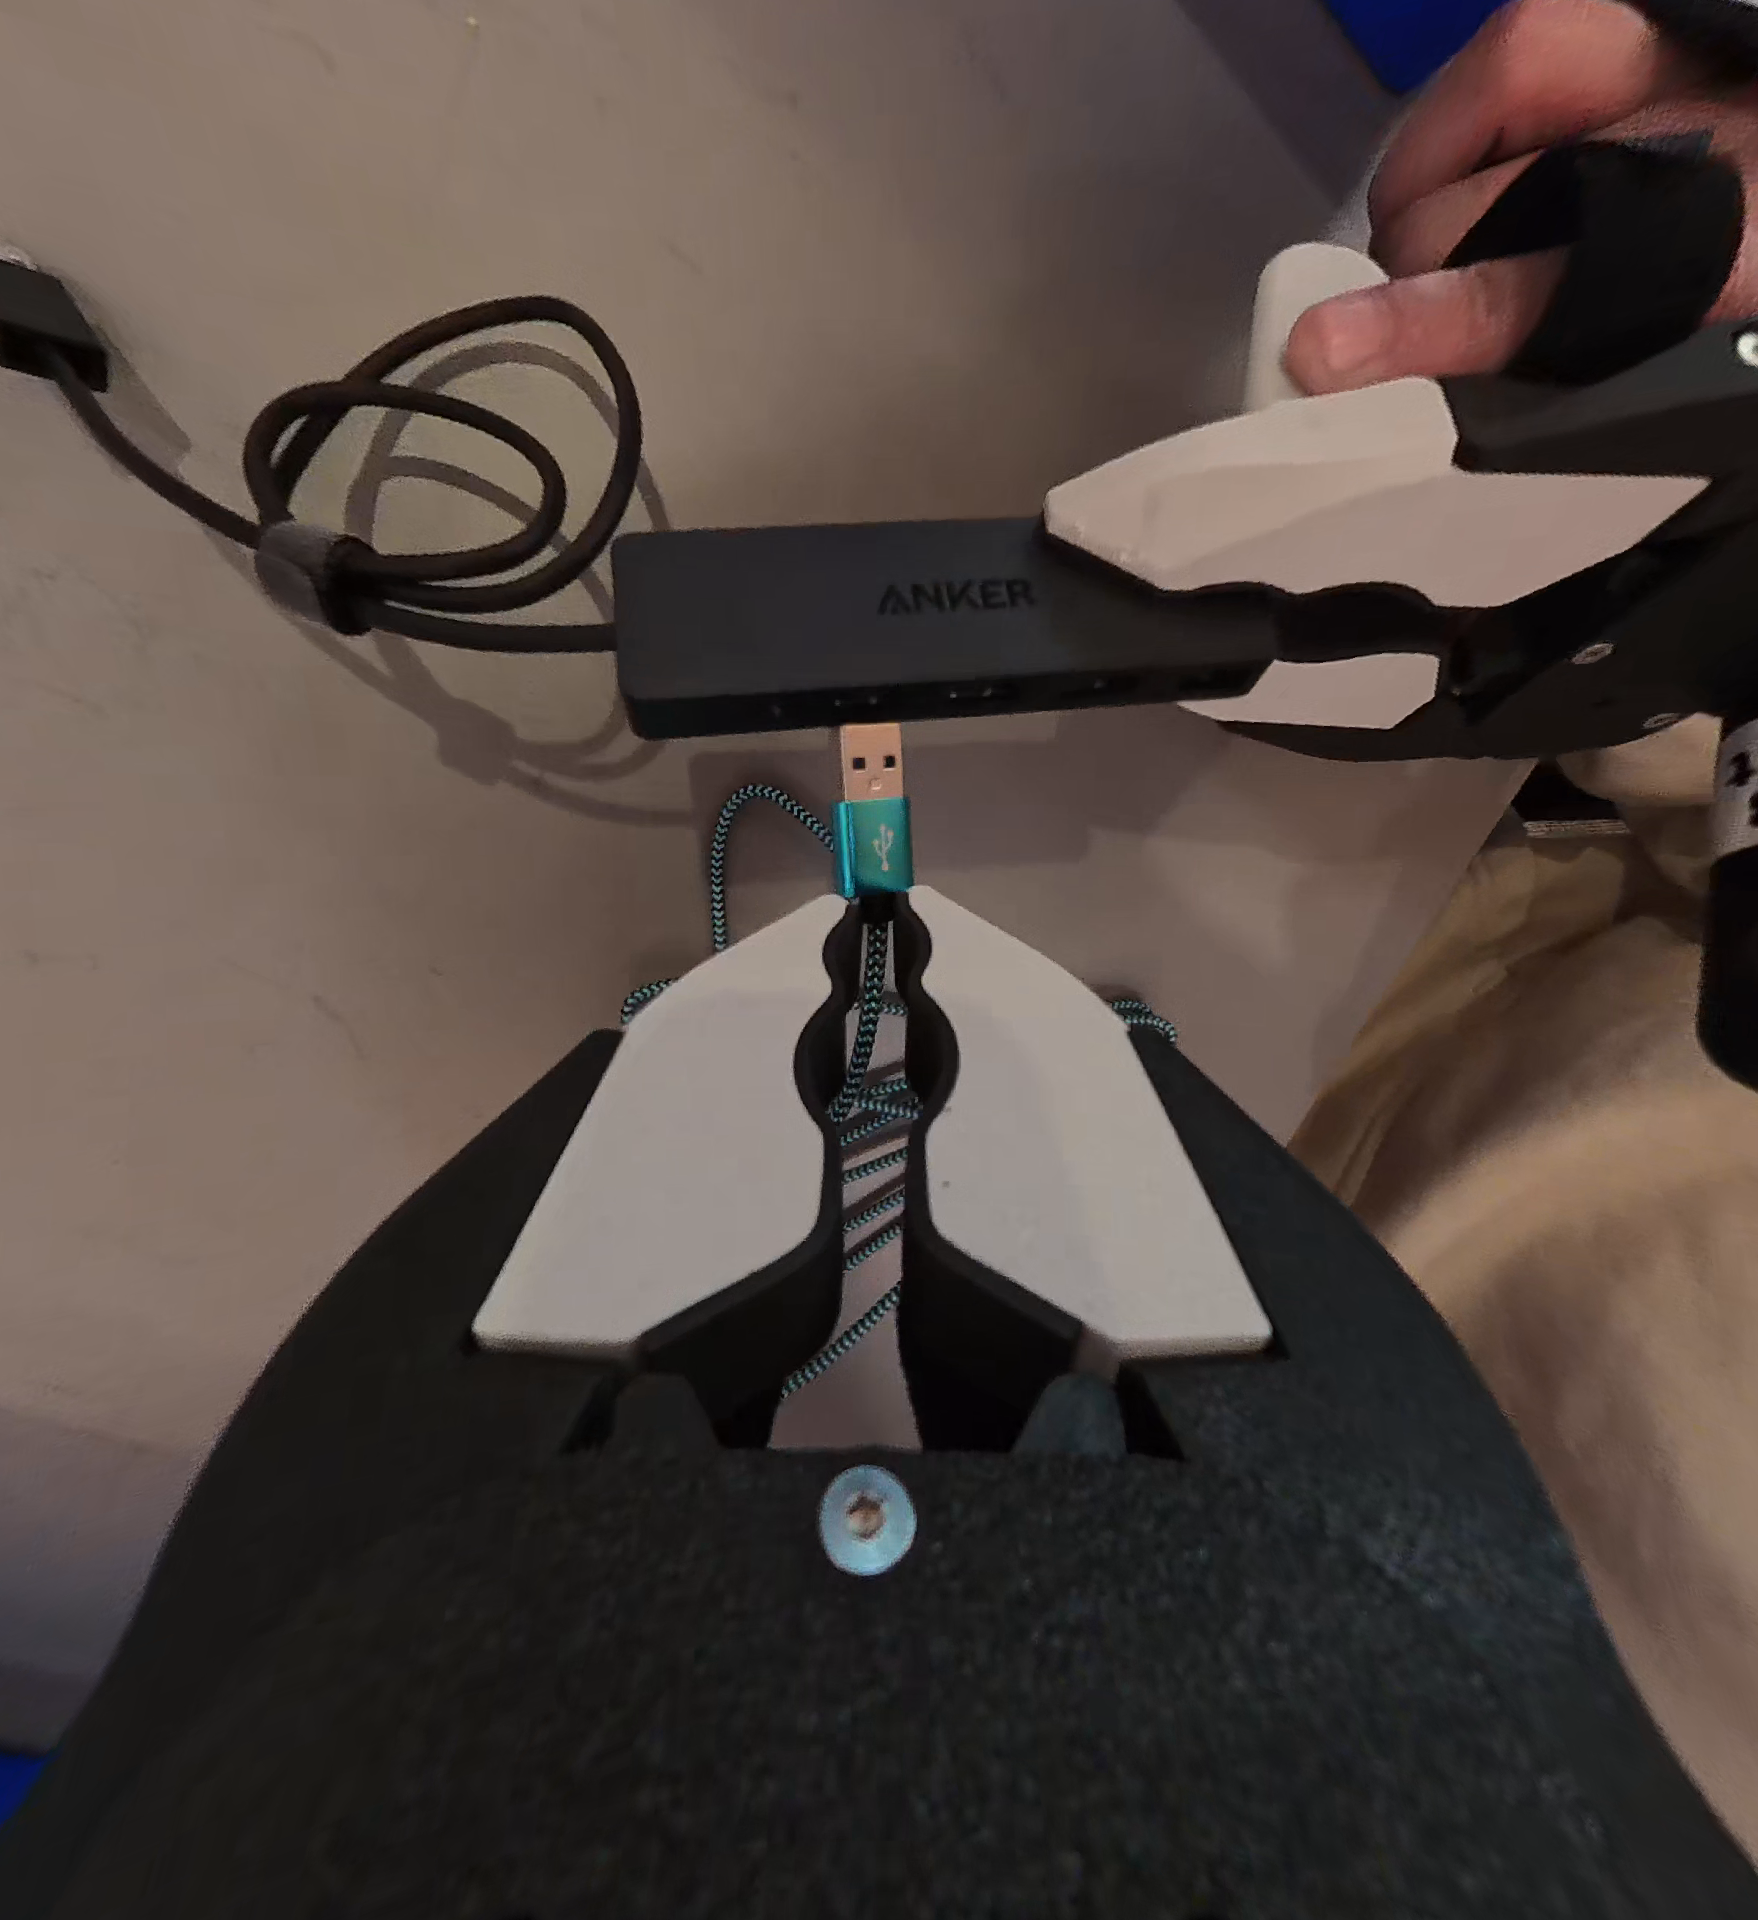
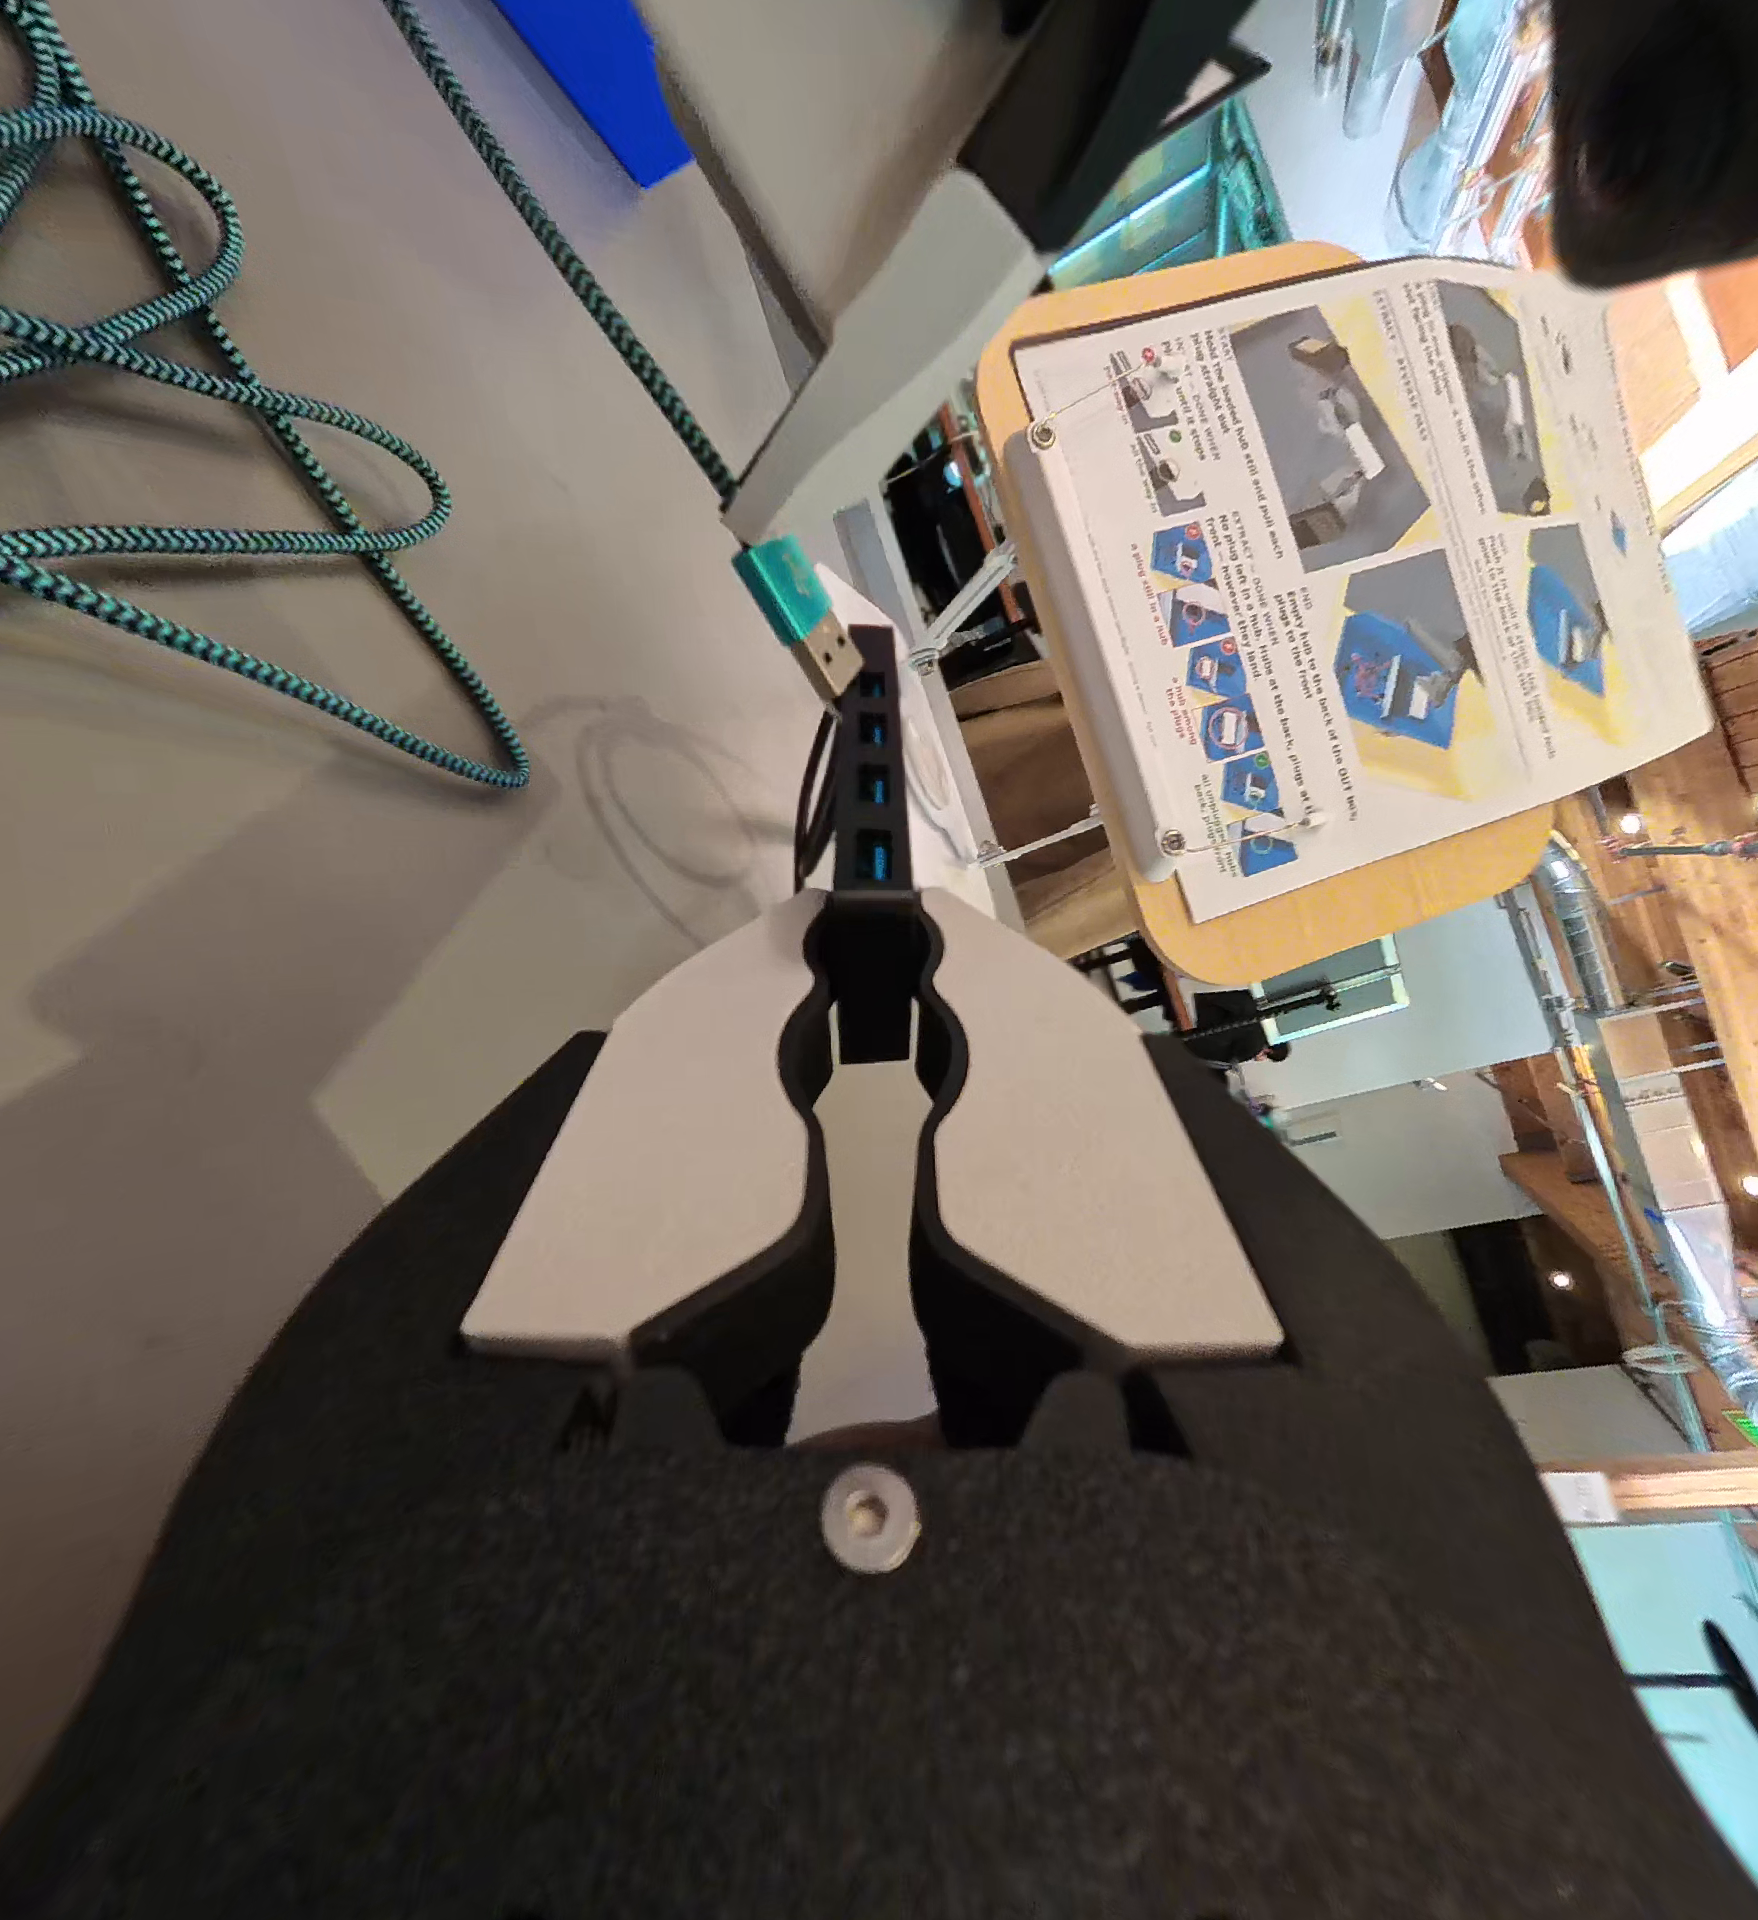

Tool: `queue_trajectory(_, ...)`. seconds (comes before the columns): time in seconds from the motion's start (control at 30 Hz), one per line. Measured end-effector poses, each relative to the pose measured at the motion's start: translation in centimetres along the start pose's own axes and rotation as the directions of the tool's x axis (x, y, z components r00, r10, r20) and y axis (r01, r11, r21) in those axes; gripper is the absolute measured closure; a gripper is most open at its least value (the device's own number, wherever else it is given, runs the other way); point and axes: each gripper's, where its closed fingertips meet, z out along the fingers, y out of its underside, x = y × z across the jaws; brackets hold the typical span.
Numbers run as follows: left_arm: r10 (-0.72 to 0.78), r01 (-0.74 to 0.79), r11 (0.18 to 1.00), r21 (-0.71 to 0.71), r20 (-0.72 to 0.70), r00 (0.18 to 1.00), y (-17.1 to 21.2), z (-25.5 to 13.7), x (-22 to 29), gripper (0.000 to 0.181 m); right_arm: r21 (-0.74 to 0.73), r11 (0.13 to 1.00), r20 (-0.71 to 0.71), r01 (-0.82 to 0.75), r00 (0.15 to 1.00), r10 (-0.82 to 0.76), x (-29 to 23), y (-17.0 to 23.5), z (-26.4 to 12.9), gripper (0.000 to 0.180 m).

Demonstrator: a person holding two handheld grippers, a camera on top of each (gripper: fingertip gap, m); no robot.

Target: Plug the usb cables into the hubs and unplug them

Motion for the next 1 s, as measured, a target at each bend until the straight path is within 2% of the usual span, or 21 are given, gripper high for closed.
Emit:
queue_trajectory(0.23,-0.008,0.008,1.0,0.002,-0.05,0.999,0.3,-0.2,0.2,0.176,0.006,0.999,0.011,0.035,0.999,-0.035,-0.4,-0.1,0.1,0.169)
queue_trajectory(0.73,-0.099,0.089,0.995,-0.051,-0.254,0.962,0.9,0.1,0.3,0.176,0.061,0.991,-0.022,0.117,0.993,-0.115,-0.5,-1.2,-0.4,0.169)
queue_trajectory(0.9,-0.096,0.087,0.995,-0.045,-0.258,0.961,1.1,-0.1,0.1,0.176,0.069,0.989,0.01,0.134,0.991,-0.135,-1.3,-1.1,-0.2,0.169)
queue_trajectory(1.0,-0.085,0.077,0.996,-0.043,-0.245,0.966,1.1,-0.2,0.0,0.176,0.071,0.995,0.055,0.065,0.996,-0.068,-1.7,-0.9,0.0,0.169)
